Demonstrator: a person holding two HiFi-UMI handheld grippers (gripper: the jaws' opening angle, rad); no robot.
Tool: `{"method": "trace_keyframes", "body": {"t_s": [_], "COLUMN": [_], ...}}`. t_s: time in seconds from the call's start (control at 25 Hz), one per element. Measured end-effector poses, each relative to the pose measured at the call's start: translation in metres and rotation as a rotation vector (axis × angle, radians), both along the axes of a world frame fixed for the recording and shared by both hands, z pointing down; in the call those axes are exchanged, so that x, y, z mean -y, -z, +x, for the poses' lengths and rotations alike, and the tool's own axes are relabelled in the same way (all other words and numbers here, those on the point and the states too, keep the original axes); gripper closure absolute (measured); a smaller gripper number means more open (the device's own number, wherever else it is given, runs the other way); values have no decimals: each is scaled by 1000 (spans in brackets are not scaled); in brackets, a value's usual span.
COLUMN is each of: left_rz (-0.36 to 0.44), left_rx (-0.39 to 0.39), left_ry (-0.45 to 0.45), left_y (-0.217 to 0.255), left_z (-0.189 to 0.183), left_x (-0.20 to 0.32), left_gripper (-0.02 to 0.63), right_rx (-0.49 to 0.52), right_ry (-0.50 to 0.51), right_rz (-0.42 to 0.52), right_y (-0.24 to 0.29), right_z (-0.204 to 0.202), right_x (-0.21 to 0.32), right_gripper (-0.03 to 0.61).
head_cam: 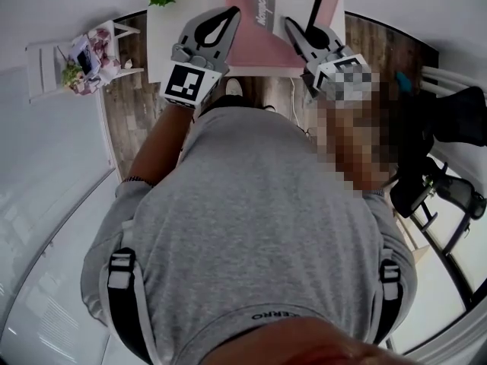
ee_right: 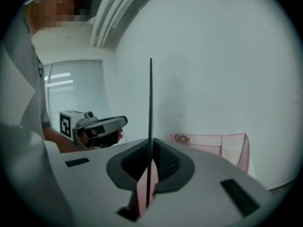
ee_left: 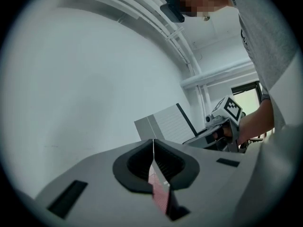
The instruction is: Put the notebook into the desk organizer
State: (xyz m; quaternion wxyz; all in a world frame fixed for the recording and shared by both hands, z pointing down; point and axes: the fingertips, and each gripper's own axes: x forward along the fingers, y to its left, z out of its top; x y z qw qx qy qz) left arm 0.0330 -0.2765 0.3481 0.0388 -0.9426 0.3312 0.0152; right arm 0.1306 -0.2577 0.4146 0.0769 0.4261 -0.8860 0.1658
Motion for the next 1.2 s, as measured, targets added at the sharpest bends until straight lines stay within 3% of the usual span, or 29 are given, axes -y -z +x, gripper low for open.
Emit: {"method": "trace_keyframes", "body": {"t_s": [0.36, 0.76, 1.2], "left_rz": [-19, -6, -8], "left_rx": [-28, -3, -6], "left_ry": [-43, 77, 162], "left_y": [5, 4, 6], "left_z": [10, 23, 13], "left_x": [15, 24, 18], "left_gripper": [589, 591, 590], "right_rx": [73, 214, 343], "right_ry": [15, 127, 174], "right_rz": [-124, -281, -446], "right_y": [-14, -29, -42], "right_z": [5, 7, -5], "right_x": [13, 19, 21], "right_gripper": [561, 561, 561]}}
